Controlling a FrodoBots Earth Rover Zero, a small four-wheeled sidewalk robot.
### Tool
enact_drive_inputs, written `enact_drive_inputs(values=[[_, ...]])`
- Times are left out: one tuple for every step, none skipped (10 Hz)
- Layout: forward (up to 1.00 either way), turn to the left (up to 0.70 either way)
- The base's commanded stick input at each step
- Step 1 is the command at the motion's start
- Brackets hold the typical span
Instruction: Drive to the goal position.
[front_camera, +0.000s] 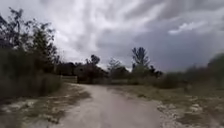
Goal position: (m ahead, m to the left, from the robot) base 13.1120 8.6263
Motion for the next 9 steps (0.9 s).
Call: enact_drive_inputs(values=[[0.85,0.0],[0.85,0.0],[0.85,0.0],[0.85,0.0],[0.85,0.0],[0.85,0.0],[0.85,0.0],[0.85,0.0],[0.85,0.0]])
